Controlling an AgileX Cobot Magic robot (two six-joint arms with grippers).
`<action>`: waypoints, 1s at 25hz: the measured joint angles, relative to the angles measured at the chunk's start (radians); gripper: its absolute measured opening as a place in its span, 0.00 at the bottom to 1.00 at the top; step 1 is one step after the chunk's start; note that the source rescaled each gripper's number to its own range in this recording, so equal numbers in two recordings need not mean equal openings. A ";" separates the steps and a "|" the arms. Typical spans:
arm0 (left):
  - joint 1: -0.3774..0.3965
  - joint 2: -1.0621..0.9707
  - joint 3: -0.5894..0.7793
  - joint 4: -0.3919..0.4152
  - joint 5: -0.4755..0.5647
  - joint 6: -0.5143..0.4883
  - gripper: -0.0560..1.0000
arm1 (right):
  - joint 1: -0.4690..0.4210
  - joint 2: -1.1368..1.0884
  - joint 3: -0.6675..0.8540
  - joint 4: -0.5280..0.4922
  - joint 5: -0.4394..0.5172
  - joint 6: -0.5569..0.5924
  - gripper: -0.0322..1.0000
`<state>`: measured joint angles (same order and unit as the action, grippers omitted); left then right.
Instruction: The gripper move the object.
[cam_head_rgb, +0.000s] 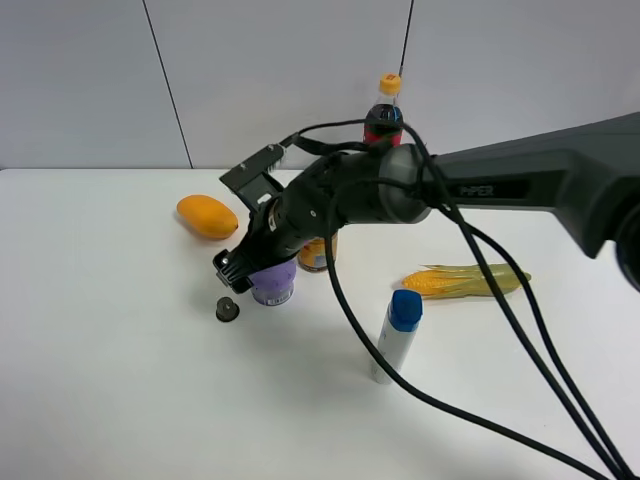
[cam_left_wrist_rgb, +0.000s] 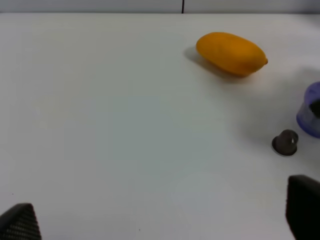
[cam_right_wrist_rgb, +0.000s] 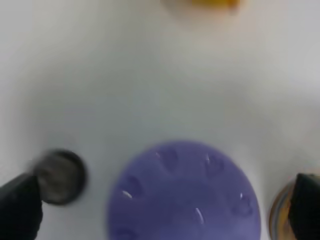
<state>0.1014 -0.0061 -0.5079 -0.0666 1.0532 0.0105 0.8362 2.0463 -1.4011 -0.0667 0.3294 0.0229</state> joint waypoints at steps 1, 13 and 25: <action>0.000 0.000 0.000 0.000 0.000 0.000 1.00 | 0.010 -0.032 0.000 -0.006 -0.006 0.000 1.00; 0.000 0.000 0.000 0.000 0.000 0.000 1.00 | 0.025 -0.375 -0.001 -0.010 0.049 0.009 1.00; 0.000 0.000 0.000 0.000 0.000 0.000 1.00 | 0.009 -0.571 -0.001 -0.122 0.407 0.060 1.00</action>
<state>0.1014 -0.0061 -0.5079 -0.0666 1.0532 0.0105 0.8450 1.4757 -1.4020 -0.1883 0.7367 0.0831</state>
